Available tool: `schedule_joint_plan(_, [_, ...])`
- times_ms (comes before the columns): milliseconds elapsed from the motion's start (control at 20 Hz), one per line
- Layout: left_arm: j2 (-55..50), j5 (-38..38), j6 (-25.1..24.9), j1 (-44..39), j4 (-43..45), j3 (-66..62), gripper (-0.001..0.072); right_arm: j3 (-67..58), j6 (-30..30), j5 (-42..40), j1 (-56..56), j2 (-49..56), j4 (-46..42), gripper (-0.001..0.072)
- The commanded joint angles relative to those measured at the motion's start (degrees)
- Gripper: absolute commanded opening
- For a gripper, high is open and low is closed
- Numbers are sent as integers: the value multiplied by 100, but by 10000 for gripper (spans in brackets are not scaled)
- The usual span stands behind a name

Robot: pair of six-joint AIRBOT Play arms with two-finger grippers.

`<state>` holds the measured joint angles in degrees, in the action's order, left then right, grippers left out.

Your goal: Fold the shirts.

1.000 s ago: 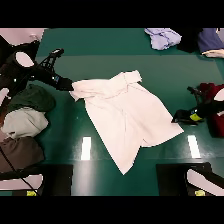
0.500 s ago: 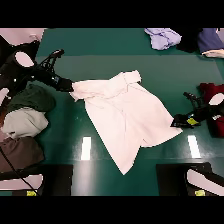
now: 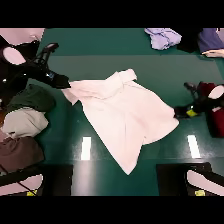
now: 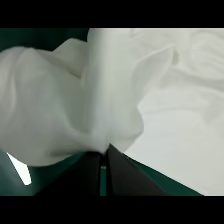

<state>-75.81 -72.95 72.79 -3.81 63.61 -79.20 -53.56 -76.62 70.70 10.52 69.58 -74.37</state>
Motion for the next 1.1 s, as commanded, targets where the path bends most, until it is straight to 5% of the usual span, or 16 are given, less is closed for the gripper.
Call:
schedule_joint_plan(0, [597,-925,267,4,26,-11,27,-1421,-90,20,28,103,-85,11])
schedule_joint_plan(150, [1152,-1523,505,2,-542,254,28,-3008,-332,142,146,721,-63,10])
schedule_joint_plan(450, [2208,-1499,592,2,-1580,1403,28,-5337,-439,654,15,2166,-24,12])
schedule_joint_plan(650, [2218,-271,708,4,-1034,2146,29,-6063,-450,999,-264,2920,-24,15])
schedule_joint_plan(700, [2186,313,927,4,-678,2321,29,-6148,-455,1040,-319,3014,-20,57])
schedule_joint_plan(750, [2131,839,1270,4,-295,2463,31,-6212,-455,1056,-372,3077,-22,332])
schedule_joint_plan(800, [2031,1228,1517,4,70,2544,206,-6214,-457,1051,-404,3080,-22,541])
schedule_joint_plan(850, [1906,1423,1770,4,352,2553,461,-6212,-457,1056,-411,3056,-24,546])
schedule_joint_plan(900, [1794,1517,1873,4,516,2551,527,-6212,-459,1056,-407,2992,-26,545])
schedule_joint_plan(1050, [1720,1300,1582,229,660,2527,527,-6210,-457,1261,-275,2671,-17,544])
